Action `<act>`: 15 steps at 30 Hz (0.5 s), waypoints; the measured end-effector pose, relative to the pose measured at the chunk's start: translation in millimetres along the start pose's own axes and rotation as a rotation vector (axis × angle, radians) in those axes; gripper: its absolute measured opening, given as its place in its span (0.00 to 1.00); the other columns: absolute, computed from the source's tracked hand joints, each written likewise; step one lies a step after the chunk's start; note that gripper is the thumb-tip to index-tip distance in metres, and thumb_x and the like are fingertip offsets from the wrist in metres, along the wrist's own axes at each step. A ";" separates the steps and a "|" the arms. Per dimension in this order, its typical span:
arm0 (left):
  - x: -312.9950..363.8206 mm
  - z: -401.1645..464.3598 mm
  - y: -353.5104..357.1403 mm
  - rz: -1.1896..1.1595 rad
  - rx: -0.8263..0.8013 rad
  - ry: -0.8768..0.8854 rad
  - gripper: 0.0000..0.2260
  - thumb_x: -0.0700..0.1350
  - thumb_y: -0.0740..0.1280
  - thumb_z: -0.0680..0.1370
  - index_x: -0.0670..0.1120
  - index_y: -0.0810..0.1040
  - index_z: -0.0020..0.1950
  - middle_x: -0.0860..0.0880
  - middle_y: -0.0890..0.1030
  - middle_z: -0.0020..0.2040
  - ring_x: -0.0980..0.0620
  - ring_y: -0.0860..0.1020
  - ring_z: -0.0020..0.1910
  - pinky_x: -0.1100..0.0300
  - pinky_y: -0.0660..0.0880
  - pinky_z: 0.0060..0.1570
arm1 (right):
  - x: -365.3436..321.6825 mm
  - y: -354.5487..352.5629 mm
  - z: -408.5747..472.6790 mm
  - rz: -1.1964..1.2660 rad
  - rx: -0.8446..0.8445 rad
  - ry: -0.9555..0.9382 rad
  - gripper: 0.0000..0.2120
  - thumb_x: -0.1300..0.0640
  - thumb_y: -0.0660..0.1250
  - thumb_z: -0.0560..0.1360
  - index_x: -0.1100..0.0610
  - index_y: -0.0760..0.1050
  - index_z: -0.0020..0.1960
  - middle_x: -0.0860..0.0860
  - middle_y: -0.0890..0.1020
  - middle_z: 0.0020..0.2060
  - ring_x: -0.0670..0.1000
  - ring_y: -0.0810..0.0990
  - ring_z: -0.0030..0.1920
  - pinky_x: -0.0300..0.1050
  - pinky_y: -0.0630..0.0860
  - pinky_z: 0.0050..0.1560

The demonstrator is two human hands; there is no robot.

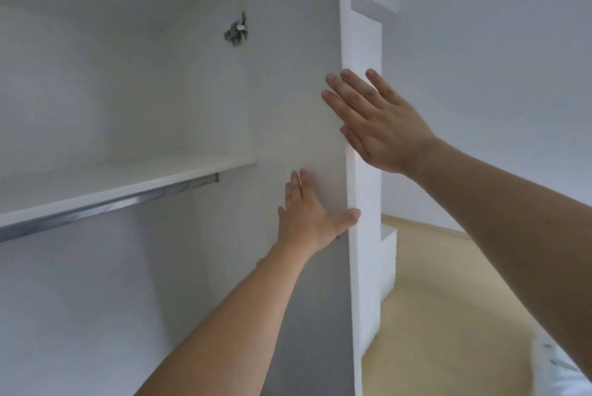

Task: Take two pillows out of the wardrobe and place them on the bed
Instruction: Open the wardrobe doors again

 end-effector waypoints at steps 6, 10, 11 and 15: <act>37.3 34.8 45.4 -0.013 0.105 -0.009 0.57 0.72 0.65 0.66 0.44 0.35 0.78 0.46 0.38 0.80 0.45 0.39 0.78 0.34 0.52 0.72 | 40.9 45.3 -30.3 -0.073 -0.070 0.044 0.27 0.51 0.48 0.82 0.61 0.52 0.78 0.56 0.53 0.78 0.56 0.51 0.78 0.56 0.49 0.77; 54.7 60.1 73.7 0.019 0.166 -0.026 0.58 0.73 0.63 0.65 0.44 0.34 0.78 0.48 0.37 0.79 0.45 0.38 0.78 0.30 0.50 0.69 | 65.3 80.8 -45.6 -0.105 -0.123 0.088 0.29 0.49 0.48 0.82 0.61 0.50 0.78 0.56 0.52 0.78 0.55 0.50 0.78 0.55 0.50 0.77; 58.8 65.5 78.7 0.026 0.180 -0.029 0.58 0.73 0.63 0.65 0.43 0.34 0.78 0.47 0.37 0.79 0.45 0.38 0.78 0.29 0.50 0.69 | 69.7 87.7 -47.9 -0.112 -0.129 0.093 0.29 0.49 0.49 0.82 0.61 0.50 0.78 0.56 0.52 0.78 0.55 0.50 0.78 0.55 0.50 0.77; 67.9 80.7 93.2 0.011 0.213 -0.026 0.58 0.71 0.63 0.66 0.41 0.32 0.77 0.46 0.35 0.79 0.46 0.39 0.78 0.29 0.51 0.69 | 80.2 105.0 -54.1 -0.106 -0.146 0.133 0.28 0.50 0.49 0.82 0.61 0.49 0.78 0.56 0.52 0.78 0.55 0.50 0.78 0.55 0.50 0.77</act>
Point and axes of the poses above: each hand's wrist, its own z-axis towards the middle knuckle, its own y-axis out of the palm, x = y × z, the point moved 8 cm from there along z, towards the middle knuckle
